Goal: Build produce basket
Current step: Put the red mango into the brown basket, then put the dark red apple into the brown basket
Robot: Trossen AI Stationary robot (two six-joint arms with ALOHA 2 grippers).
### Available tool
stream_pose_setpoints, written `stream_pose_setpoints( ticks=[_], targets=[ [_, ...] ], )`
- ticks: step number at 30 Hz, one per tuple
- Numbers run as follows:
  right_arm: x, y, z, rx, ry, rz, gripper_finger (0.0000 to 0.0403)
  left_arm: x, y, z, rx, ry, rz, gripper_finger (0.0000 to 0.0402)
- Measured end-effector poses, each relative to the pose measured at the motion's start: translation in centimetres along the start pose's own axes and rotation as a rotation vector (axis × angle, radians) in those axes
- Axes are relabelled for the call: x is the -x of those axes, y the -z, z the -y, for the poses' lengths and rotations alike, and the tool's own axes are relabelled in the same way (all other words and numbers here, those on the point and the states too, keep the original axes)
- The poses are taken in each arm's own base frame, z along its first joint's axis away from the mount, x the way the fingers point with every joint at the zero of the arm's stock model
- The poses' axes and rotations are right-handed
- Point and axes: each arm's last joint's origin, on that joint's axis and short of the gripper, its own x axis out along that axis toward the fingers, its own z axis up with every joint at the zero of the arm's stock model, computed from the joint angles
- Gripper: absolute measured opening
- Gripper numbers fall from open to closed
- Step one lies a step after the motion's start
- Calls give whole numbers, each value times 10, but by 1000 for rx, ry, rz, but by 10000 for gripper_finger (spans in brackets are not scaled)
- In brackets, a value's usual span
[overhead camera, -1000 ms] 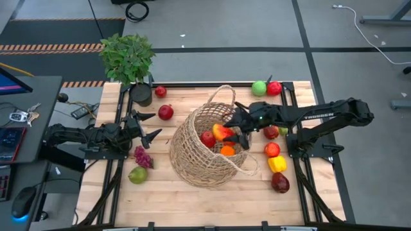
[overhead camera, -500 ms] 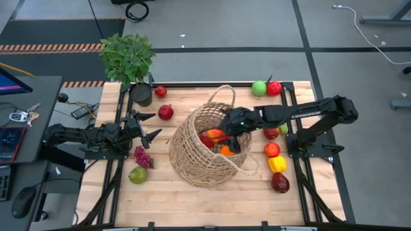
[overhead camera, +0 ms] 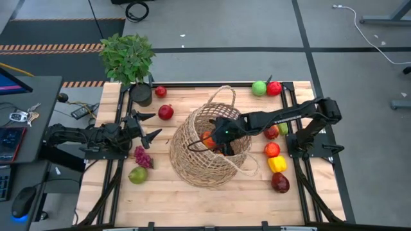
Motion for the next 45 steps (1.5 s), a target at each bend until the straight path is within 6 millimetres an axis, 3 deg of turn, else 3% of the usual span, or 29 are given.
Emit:
stream_pose_setpoints(
  ticks=[13,23,29,35,39,45],
  targets=[
    [-3,5,2,-60,-76,-43,307,0,0,0,0,0,0,398],
    [6,3,11,-113,-111,-40,395,0,0,0,0,0,0,398],
    [47,-22,12,-104,-110,-2,380,0,0,0,0,0,0,398],
    [102,-36,13,-100,-91,83,375,0,0,0,0,0,0,398],
    [135,-32,15,-130,-67,143,374,0,0,0,0,0,0,398],
    [178,-1,24,-300,-6,33,374,0,0,0,0,0,0,398]
  ],
)
